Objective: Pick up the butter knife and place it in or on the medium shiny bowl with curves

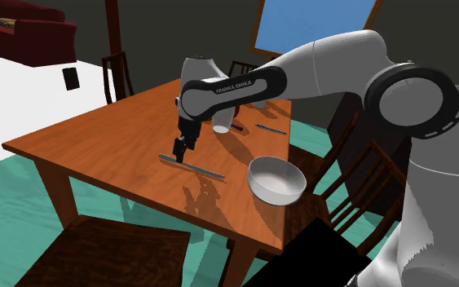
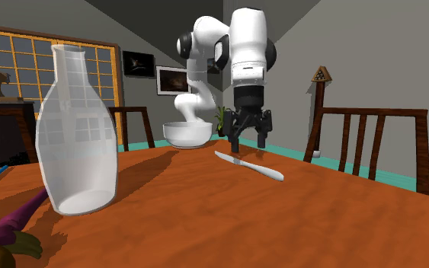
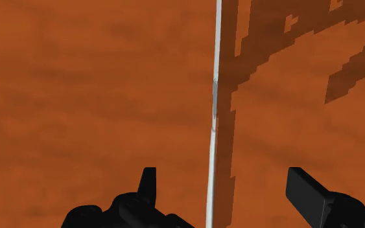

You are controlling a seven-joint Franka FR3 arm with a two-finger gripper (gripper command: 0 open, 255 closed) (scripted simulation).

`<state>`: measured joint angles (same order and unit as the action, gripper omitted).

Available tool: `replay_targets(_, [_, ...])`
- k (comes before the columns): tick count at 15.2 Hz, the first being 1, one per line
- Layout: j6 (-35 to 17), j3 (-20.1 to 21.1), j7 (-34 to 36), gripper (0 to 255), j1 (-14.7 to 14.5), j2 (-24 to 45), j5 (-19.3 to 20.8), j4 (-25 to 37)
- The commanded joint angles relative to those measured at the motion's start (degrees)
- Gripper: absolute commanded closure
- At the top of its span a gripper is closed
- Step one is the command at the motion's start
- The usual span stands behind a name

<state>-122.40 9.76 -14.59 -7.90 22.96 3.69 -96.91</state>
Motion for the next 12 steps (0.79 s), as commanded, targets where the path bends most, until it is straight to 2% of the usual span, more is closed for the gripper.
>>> replay_targets(1, [-1.2,-0.1,0.1,0,-0.1,0.9,0.2,-0.3])
replay_targets(4, [-2.8,-0.2,0.2,0,-0.2,1.8,0.4,-1.0])
replay_targets(11, [-2.8,-0.2,0.2,0,-0.2,1.8,0.4,-1.0])
replay_targets(12, [-2.8,-0.2,0.2,255,-0.2,1.8,0.4,-1.0])
